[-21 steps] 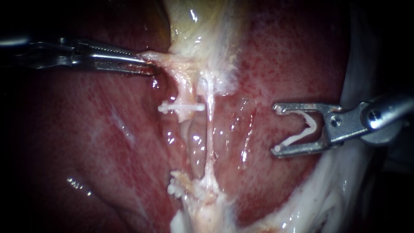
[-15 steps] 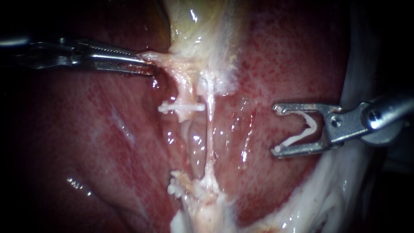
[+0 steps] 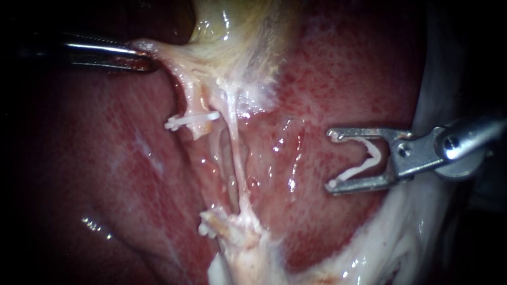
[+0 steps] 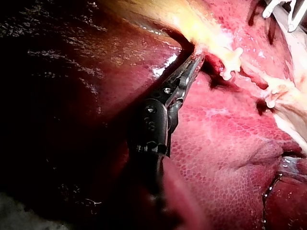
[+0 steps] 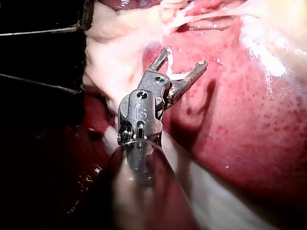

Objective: Clipping first clip right tube

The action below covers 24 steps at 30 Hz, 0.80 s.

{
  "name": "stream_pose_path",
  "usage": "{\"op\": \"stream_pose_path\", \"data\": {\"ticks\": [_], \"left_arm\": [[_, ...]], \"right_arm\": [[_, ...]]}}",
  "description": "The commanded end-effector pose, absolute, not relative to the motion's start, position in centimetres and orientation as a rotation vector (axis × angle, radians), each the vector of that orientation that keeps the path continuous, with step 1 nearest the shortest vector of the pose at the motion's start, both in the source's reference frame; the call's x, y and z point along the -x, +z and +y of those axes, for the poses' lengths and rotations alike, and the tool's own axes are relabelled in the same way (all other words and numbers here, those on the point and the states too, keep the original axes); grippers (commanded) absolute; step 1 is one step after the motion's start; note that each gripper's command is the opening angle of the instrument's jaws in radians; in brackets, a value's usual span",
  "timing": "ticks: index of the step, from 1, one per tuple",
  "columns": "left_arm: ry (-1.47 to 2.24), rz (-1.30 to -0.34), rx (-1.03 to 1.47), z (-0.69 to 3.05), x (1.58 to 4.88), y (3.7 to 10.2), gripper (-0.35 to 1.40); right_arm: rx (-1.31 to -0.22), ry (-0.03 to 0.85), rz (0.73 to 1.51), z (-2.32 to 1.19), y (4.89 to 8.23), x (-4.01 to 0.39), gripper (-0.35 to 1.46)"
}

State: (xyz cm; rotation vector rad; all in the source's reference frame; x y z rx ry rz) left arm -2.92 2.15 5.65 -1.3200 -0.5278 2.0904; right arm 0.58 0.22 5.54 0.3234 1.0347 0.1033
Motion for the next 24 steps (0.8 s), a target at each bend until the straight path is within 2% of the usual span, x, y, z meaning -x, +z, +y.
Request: {"op": "stream_pose_path", "data": {"ticks": [1,13,20,24], "left_arm": [[2.091,-0.525,1.321,2.15,2.93,5.66,-0.35],[2.091,-0.525,1.320,2.15,2.95,5.66,-0.35],[2.090,-0.524,1.320,2.16,2.95,5.66,-0.35],[2.090,-0.524,1.320,2.16,2.96,5.67,-0.35]], "right_arm": [[-0.338,0.124,1.041,0.20,5.55,-0.63,0.50],[-0.455,0.235,1.066,-0.08,5.85,-1.29,0.50],[-0.524,0.303,1.073,-0.19,6.12,-1.52,0.49],[-0.578,0.352,1.105,-0.19,6.25,-1.63,0.49]]}}
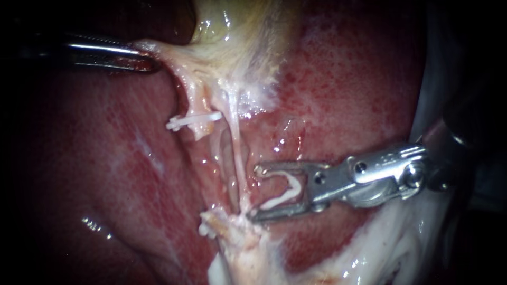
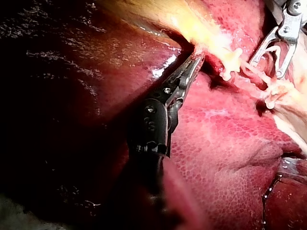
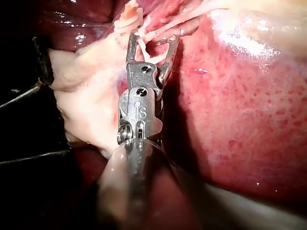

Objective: Clipping first clip right tube

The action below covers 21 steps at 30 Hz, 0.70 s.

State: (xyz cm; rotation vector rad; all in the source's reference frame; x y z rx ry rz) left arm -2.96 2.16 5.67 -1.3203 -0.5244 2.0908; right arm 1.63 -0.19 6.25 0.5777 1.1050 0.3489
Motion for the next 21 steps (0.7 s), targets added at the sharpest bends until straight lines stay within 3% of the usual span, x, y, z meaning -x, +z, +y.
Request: {"op": "stream_pose_path", "data": {"ticks": [1,11,21], "left_arm": [[2.090,-0.524,1.320,2.16,2.96,5.67,-0.35],[2.091,-0.524,1.320,2.16,2.96,5.68,-0.35],[2.091,-0.525,1.320,2.17,2.95,5.69,-0.35]], "right_arm": [[-0.589,0.360,1.114,-0.18,6.27,-1.66,0.49],[-0.768,0.462,1.225,-0.08,6.38,-1.93,0.49],[-0.890,0.455,1.277,-0.18,6.15,-1.93,0.48]]}}
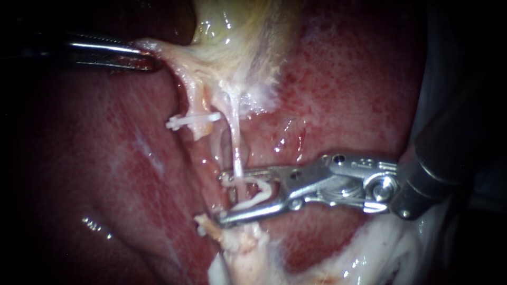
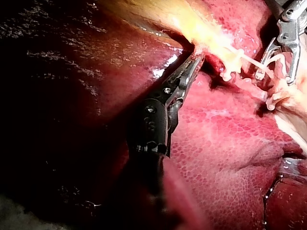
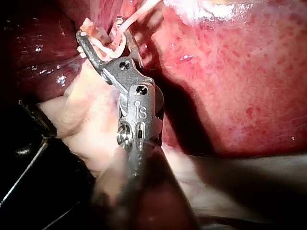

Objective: Clipping first clip right tube

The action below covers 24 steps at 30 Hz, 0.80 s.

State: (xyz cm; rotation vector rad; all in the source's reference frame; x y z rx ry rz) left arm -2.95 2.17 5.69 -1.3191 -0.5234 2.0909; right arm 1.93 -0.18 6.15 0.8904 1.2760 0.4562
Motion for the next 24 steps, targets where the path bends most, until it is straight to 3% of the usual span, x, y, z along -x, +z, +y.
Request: {"op": "stream_pose_path", "data": {"ticks": [1,15,24], "left_arm": [[2.091,-0.525,1.320,2.17,2.95,5.69,-0.35],[2.091,-0.524,1.320,2.17,2.96,5.69,-0.35],[2.091,-0.524,1.320,2.17,2.96,5.69,-0.35]], "right_arm": [[-0.899,0.456,1.278,-0.19,6.13,-1.93,0.48],[-0.968,0.475,1.261,-0.21,6.14,-1.90,0.32],[-0.996,0.496,1.245,-0.19,6.17,-1.87,-0.06]]}}
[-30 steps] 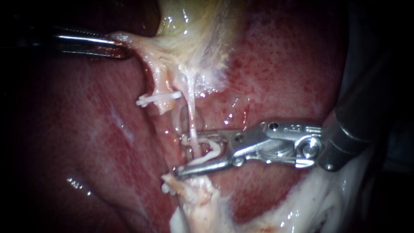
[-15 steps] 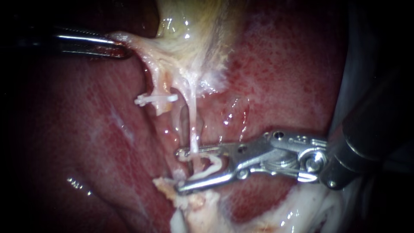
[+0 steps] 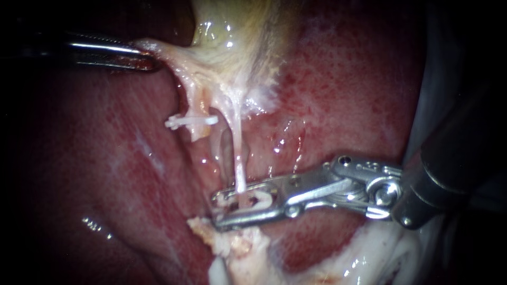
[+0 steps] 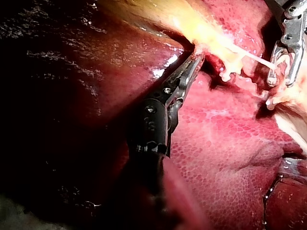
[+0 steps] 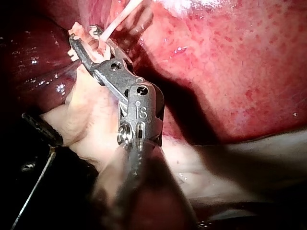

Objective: Clipping first clip right tube

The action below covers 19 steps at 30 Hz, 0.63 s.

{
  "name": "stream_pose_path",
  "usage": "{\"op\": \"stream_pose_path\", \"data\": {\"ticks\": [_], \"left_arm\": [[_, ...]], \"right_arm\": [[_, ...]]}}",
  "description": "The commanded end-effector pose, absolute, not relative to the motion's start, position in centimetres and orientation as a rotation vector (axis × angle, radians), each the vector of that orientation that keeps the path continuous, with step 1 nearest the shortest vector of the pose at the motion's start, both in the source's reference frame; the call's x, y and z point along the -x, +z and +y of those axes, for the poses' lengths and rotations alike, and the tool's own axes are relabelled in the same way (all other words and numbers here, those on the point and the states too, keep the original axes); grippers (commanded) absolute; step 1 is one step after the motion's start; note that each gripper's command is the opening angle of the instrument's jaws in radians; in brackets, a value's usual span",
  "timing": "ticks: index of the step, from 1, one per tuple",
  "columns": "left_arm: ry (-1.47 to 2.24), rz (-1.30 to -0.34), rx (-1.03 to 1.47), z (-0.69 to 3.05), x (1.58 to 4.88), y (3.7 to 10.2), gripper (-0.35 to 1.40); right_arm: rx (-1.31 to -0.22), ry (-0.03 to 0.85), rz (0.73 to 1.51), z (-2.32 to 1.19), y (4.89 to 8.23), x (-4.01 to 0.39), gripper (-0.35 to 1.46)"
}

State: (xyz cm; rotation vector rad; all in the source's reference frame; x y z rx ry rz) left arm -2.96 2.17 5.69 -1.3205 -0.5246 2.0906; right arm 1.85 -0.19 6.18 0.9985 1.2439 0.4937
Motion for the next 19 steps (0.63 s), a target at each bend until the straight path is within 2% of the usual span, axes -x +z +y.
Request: {"op": "stream_pose_path", "data": {"ticks": [1,5,7,9,19], "left_arm": [[2.091,-0.524,1.320,2.17,2.96,5.69,-0.35],[2.091,-0.524,1.320,2.17,2.96,5.69,-0.35],[2.091,-0.524,1.320,2.17,2.96,5.69,-0.35],[2.090,-0.524,1.320,2.18,2.97,5.70,-0.35],[2.090,-0.523,1.320,2.19,2.97,5.72,-0.35]], "right_arm": [[-1.003,0.497,1.241,-0.19,6.17,-1.87,-0.12],[-1.033,0.498,1.229,-0.19,6.17,-1.86,-0.35],[-1.062,0.498,1.216,-0.19,6.17,-1.87,-0.35],[-1.101,0.549,1.187,-0.19,6.16,-1.86,-0.35],[-1.101,0.548,1.169,-0.19,6.17,-1.85,-0.35]]}}
